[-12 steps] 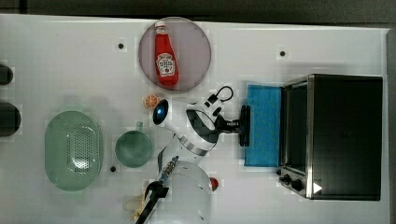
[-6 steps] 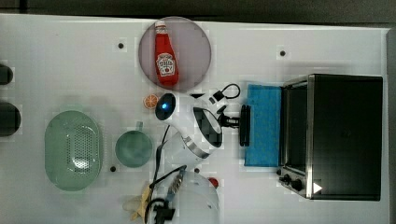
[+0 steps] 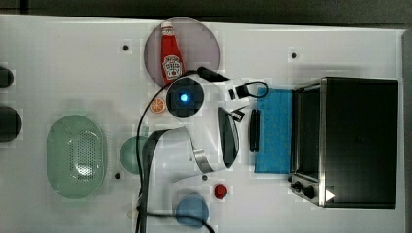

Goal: Flap open oven.

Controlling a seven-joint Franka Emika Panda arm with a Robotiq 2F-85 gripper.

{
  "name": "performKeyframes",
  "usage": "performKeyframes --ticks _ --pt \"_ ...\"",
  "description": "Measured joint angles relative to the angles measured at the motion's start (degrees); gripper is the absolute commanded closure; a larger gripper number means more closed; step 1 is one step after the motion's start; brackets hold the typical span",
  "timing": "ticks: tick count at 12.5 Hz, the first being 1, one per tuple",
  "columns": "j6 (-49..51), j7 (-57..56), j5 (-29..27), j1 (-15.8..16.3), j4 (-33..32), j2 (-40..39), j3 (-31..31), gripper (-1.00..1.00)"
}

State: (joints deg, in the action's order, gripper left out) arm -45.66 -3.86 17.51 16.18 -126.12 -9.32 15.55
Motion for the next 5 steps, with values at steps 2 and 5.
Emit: performKeyframes --ticks 2,5 --pt "4.22 0.0 -6.79 -0.14 0.56 5.84 0.6 0.65" --pt "10.99 0.0 -10.64 -0.53 2.8 10.7 1.93 0.65"
